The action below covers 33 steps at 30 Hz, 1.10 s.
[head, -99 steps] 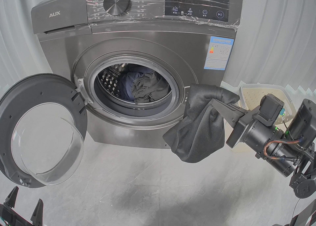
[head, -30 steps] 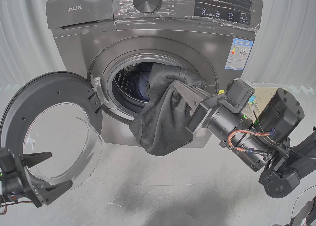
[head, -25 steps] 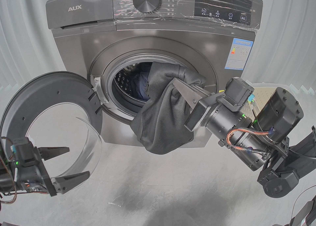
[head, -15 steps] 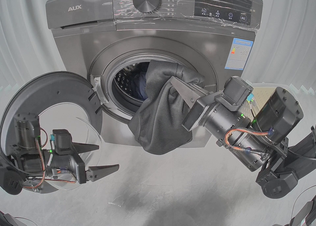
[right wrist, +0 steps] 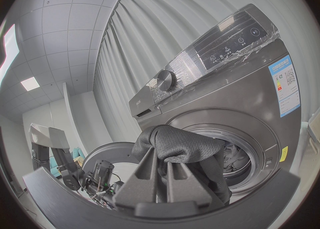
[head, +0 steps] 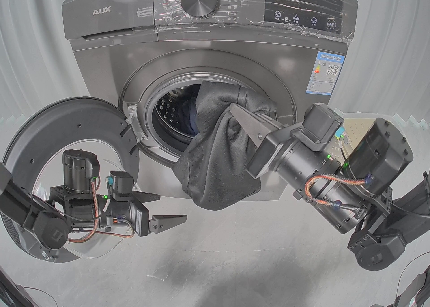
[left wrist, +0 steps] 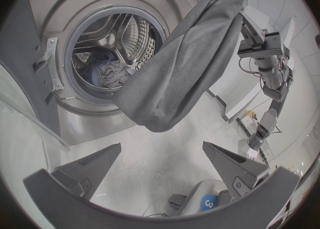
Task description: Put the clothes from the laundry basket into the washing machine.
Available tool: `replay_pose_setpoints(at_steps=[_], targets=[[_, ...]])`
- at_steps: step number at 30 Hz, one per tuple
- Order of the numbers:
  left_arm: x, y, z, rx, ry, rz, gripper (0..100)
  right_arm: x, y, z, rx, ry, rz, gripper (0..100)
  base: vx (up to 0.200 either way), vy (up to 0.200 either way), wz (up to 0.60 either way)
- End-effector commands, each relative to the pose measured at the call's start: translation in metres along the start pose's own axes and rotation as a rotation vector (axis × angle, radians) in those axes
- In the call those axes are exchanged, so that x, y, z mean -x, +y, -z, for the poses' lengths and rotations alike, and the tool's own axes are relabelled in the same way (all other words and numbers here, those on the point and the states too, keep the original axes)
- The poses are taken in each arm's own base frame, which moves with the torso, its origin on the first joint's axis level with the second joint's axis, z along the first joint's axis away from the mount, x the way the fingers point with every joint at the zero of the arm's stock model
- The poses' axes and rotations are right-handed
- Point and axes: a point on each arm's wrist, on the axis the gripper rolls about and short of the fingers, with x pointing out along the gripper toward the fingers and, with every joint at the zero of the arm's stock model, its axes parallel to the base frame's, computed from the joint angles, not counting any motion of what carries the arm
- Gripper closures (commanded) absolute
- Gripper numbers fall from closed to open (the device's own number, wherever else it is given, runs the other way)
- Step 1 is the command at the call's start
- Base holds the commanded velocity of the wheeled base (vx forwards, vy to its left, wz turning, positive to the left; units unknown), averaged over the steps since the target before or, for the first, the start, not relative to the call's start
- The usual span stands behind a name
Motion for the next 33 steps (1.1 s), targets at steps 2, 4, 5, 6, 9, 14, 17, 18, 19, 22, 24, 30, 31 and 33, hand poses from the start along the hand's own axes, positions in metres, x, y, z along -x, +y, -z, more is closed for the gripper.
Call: replay_pose_setpoints(at_steps=[2, 4, 5, 6, 9, 14, 17, 18, 19, 22, 24, 30, 31, 33], targets=[[-0.032, 0.014, 0.011, 0.064, 0.02, 0.016, 0, 0.001, 0.003, -0.002, -0.003, -0.004, -0.01, 100, 0.0, 0.0, 0.0], [-0.044, 0.016, 0.01, 0.078, -0.012, 0.024, 0, 0.003, 0.005, -0.006, -0.006, -0.013, -0.016, 100, 0.0, 0.0, 0.0], [-0.049, 0.019, 0.01, 0.076, -0.023, 0.021, 0, 0.003, 0.006, -0.006, -0.007, -0.013, -0.017, 100, 0.0, 0.0, 0.0], [-0.053, 0.021, 0.01, 0.074, -0.033, 0.017, 0, 0.003, 0.006, -0.006, -0.007, -0.013, -0.017, 100, 0.0, 0.0, 0.0], [-0.06, 0.025, 0.011, 0.068, -0.047, 0.015, 0, 0.003, 0.005, -0.005, -0.006, -0.01, -0.017, 100, 0.0, 0.0, 0.0], [-0.074, 0.023, 0.007, 0.107, -0.067, 0.042, 0, 0.004, 0.008, -0.005, -0.009, -0.008, -0.024, 100, 0.0, 0.0, 0.0], [-0.082, 0.02, 0.004, 0.117, -0.09, 0.058, 0, 0.005, 0.008, -0.004, -0.01, -0.006, -0.025, 100, 0.0, 0.0, 0.0], [-0.085, 0.02, 0.004, 0.115, -0.1, 0.062, 0, 0.005, 0.008, -0.004, -0.01, -0.008, -0.025, 100, 0.0, 0.0, 0.0], [-0.087, 0.02, 0.004, 0.11, -0.107, 0.064, 0, 0.005, 0.008, -0.004, -0.01, -0.009, -0.025, 100, 0.0, 0.0, 0.0], [-0.092, 0.02, 0.002, 0.089, -0.158, 0.065, 0, 0.005, 0.008, -0.004, -0.01, -0.008, -0.025, 100, 0.0, 0.0, 0.0], [-0.093, 0.021, 0.0, 0.084, -0.19, 0.058, 0, 0.006, 0.008, -0.003, -0.01, -0.008, -0.025, 100, 0.0, 0.0, 0.0], [-0.092, 0.018, -0.005, 0.103, -0.254, 0.068, 0, 0.006, 0.008, -0.002, -0.01, -0.004, -0.027, 100, 0.0, 0.0, 0.0], [-0.092, 0.018, -0.005, 0.099, -0.261, 0.07, 0, 0.006, 0.008, -0.002, -0.01, -0.004, -0.027, 100, 0.0, 0.0, 0.0], [-0.09, 0.017, -0.005, 0.091, -0.276, 0.071, 100, 0.006, 0.008, -0.002, -0.01, -0.003, -0.027, 100, 0.0, 0.0, 0.0]])
